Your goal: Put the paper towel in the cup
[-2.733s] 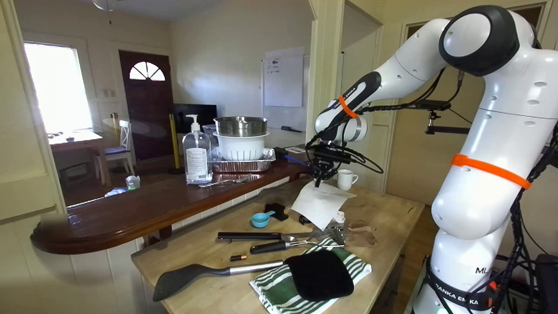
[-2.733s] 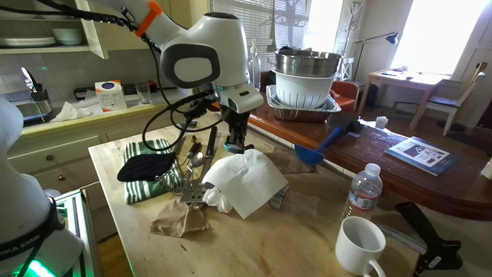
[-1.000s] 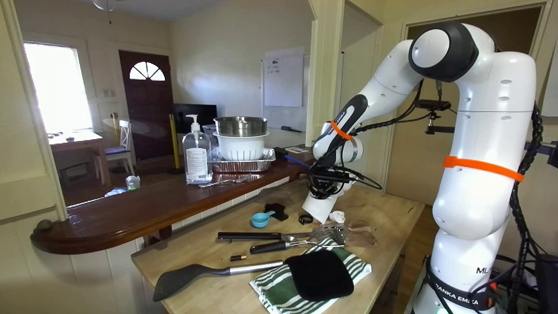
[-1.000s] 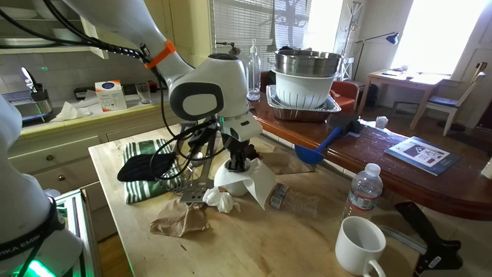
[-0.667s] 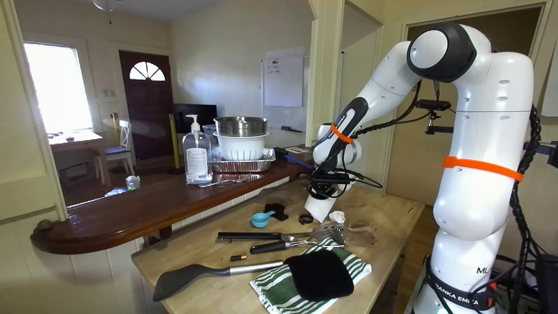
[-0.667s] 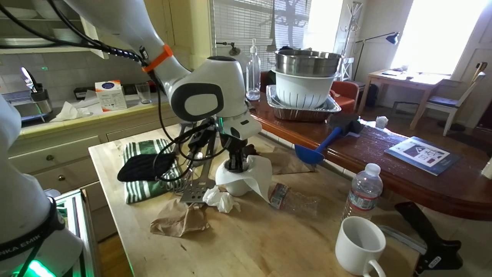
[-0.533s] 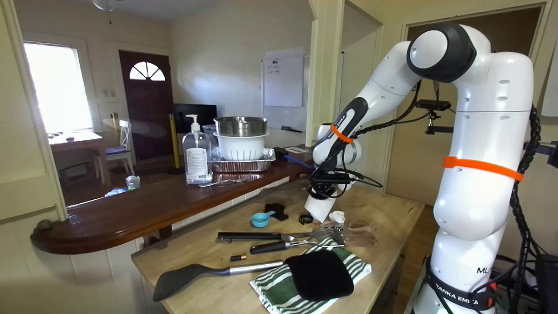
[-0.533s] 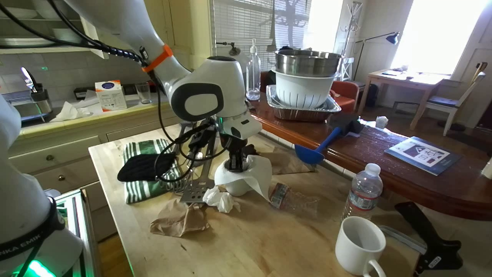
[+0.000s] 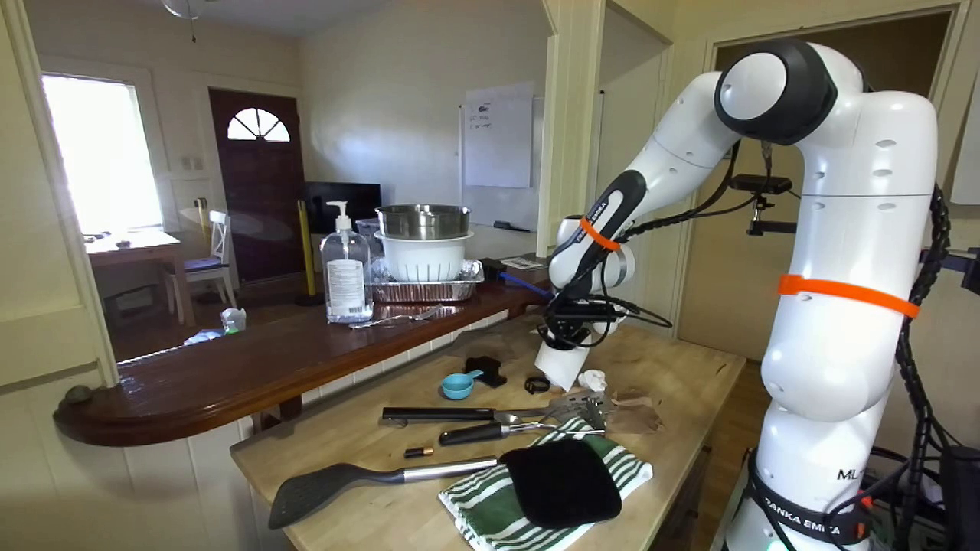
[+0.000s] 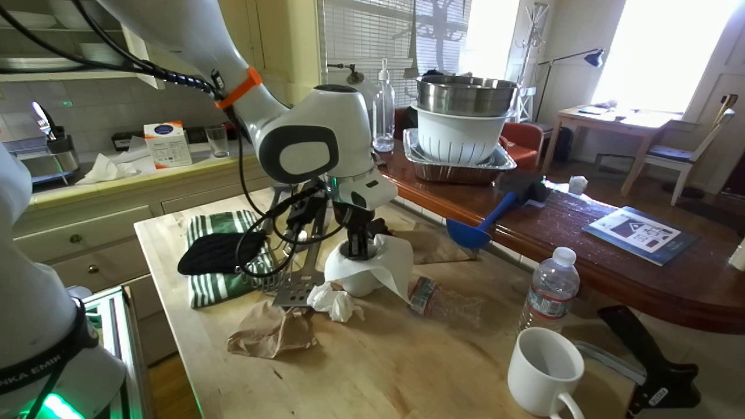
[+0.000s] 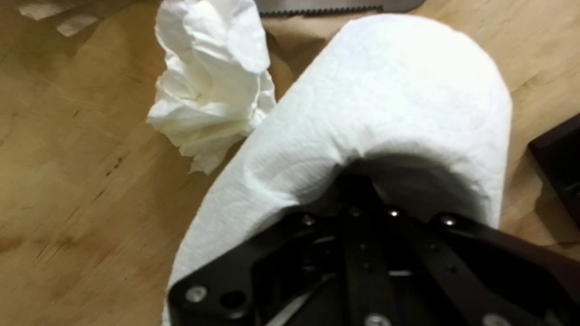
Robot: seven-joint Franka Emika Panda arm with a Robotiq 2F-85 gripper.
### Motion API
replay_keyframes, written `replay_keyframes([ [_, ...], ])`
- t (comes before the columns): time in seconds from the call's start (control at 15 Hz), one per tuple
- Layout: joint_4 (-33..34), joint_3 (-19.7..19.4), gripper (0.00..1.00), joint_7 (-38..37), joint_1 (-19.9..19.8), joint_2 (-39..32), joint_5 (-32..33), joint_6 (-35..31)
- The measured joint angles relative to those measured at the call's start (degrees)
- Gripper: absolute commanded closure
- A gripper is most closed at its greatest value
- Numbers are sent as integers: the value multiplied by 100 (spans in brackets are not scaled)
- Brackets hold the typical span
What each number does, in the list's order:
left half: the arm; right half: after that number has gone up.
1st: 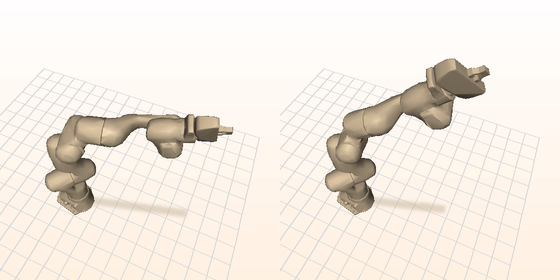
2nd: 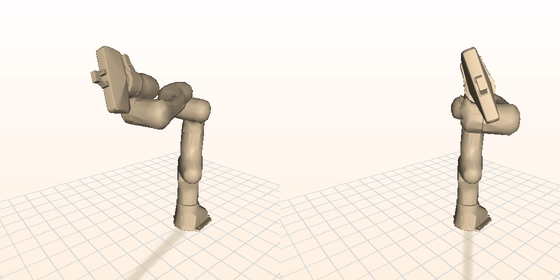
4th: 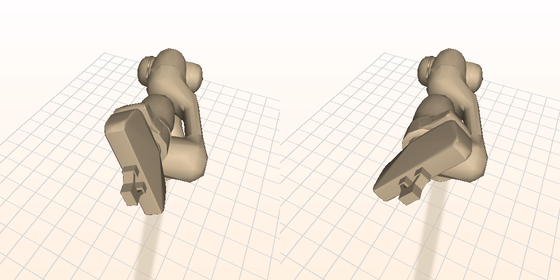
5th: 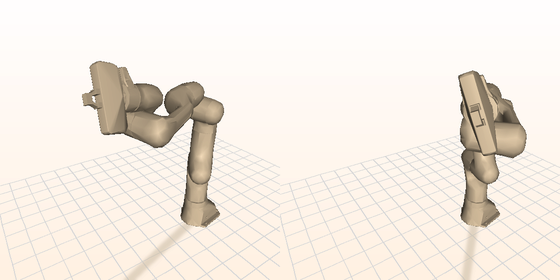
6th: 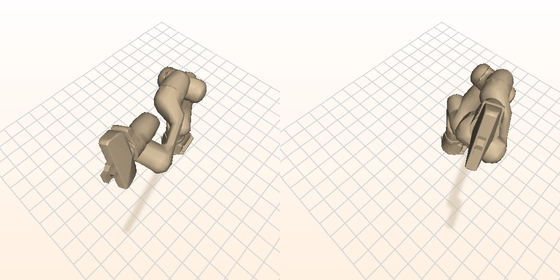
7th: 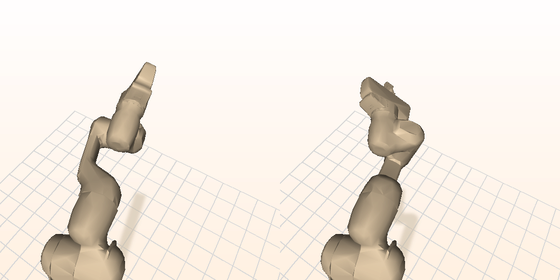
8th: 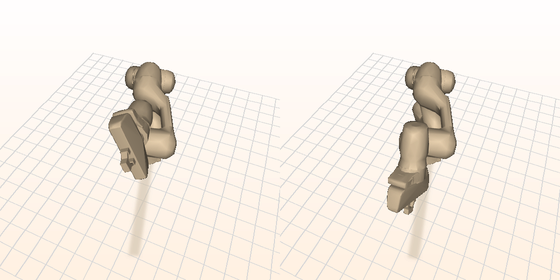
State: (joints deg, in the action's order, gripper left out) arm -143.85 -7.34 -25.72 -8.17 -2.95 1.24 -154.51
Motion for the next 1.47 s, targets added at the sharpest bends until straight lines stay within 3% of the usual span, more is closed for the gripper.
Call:
replay_keyframes([
  [1.47, 70, -26, 100, -201, -3, 536, -98, 581],
])
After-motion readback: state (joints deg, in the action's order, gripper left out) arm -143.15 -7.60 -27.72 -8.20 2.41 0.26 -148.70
